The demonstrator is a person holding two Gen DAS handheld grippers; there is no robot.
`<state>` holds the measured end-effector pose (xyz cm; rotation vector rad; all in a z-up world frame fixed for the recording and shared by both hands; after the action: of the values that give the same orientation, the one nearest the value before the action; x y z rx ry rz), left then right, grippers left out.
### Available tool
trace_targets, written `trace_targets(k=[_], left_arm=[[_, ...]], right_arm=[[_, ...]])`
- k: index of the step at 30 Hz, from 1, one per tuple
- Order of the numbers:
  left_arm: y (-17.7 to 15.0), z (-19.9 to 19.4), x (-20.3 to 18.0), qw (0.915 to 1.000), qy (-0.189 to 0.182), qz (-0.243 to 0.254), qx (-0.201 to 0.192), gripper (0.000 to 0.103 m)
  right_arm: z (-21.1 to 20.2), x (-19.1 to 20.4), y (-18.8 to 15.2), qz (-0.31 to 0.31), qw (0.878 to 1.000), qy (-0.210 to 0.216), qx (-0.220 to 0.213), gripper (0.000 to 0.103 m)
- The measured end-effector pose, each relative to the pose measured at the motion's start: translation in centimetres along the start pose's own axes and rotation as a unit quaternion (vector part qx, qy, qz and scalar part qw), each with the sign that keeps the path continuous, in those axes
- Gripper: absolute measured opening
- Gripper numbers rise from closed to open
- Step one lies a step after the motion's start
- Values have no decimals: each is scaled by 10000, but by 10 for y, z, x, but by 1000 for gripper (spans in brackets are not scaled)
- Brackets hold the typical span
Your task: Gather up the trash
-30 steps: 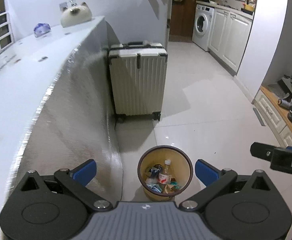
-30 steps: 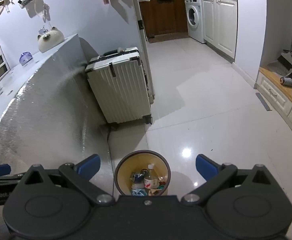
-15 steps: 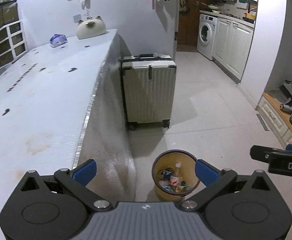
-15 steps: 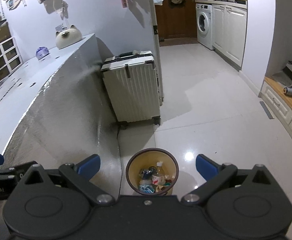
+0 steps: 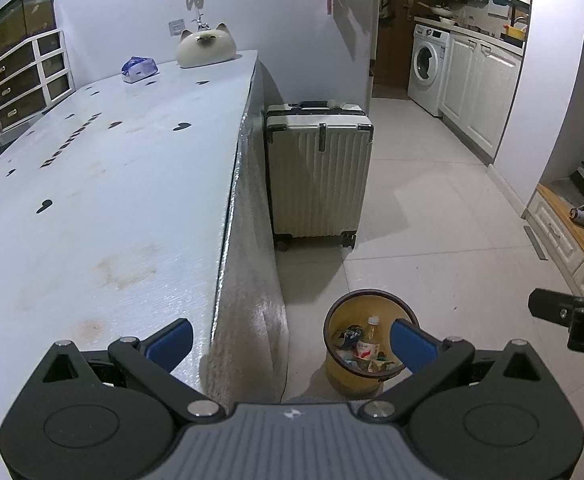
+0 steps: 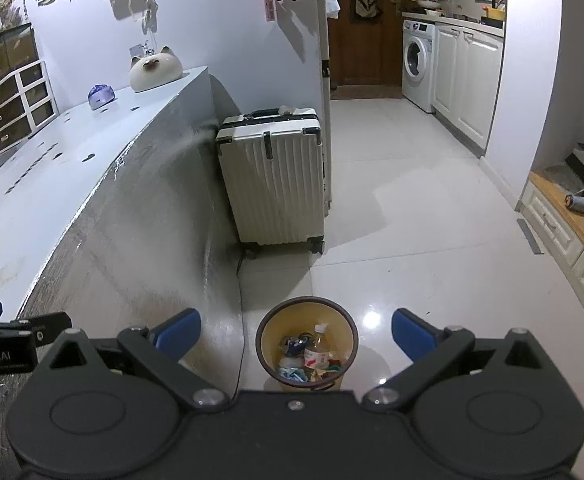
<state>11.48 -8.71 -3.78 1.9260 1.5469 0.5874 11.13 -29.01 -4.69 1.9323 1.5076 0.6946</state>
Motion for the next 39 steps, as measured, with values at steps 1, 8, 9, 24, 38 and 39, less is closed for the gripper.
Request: trace_targets(k=[1, 8, 9, 24, 38, 39], left_arm=[[0, -1, 1, 10000, -1, 1, 2, 103], [-4, -5, 7, 10000, -22, -48, 14, 103], [-5, -6, 8, 10000, -33, -48, 20, 103], [-7, -4, 15, 9998, -40, -143, 94, 103], [-8, -4, 18, 9998, -47, -152, 111, 103], [-8, -4, 18, 9998, -47, -152, 111, 103]], right_arm=[[-2, 1, 1, -16, 10000, -28, -23, 103], [-10, 5, 0, -77, 9999, -139, -57, 103], [-11, 5, 0, -80, 9998, -162, -44, 103], [-13, 11, -5, -173, 9993, -313, 118, 103], [-7, 16, -2, -242, 9989, -352, 173, 103], [-7, 17, -2, -249, 9989, -355, 173, 103]])
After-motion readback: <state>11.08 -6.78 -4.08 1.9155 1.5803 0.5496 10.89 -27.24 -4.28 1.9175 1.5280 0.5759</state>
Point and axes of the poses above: each gripper's, at about its wrist camera, not at the fingertips, and z roughly the way its jaws point, x to its left, y to its top, the point moved 2 cm from there along z, roughly the way its jaws point, and after that the axes turned 5 degrees about -y, right-handed, at the moved point
